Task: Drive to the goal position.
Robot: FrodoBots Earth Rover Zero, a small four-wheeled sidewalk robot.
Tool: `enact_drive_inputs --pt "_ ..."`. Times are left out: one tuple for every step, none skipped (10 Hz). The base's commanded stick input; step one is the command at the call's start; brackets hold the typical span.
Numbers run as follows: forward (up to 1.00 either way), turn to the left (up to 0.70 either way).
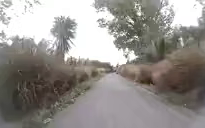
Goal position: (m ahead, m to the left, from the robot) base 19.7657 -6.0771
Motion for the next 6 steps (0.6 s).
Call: enact_drive_inputs --pt "1.00 0.00" --pt "1.00 0.00" --pt "1.00 0.00" --pt "1.00 0.00" --pt "1.00 0.00" --pt "1.00 0.00"
